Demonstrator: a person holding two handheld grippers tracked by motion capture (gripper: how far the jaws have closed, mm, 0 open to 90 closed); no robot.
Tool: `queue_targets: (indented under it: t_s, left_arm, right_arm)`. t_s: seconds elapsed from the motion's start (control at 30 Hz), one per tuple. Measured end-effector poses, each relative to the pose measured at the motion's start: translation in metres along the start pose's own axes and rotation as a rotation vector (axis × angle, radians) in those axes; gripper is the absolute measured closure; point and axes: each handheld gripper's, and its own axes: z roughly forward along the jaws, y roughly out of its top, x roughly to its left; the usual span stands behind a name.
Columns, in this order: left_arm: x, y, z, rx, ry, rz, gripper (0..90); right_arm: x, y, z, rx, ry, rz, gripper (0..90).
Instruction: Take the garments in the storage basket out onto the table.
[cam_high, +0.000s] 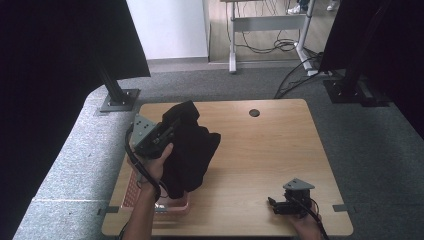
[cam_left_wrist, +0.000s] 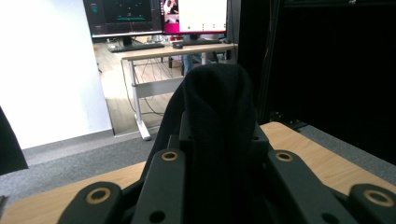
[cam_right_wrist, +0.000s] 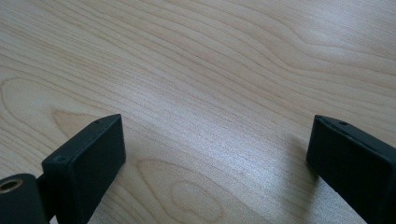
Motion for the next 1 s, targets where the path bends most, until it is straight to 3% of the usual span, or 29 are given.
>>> queue_targets:
  t_s: [1.0]
  left_arm:
    - [-0.024,0.004,0.023,0.017,-0.049,0.004,75.6]
  right_arm:
    - [0.0,0.0,0.0,0.0,0.0,0.001,4.0]
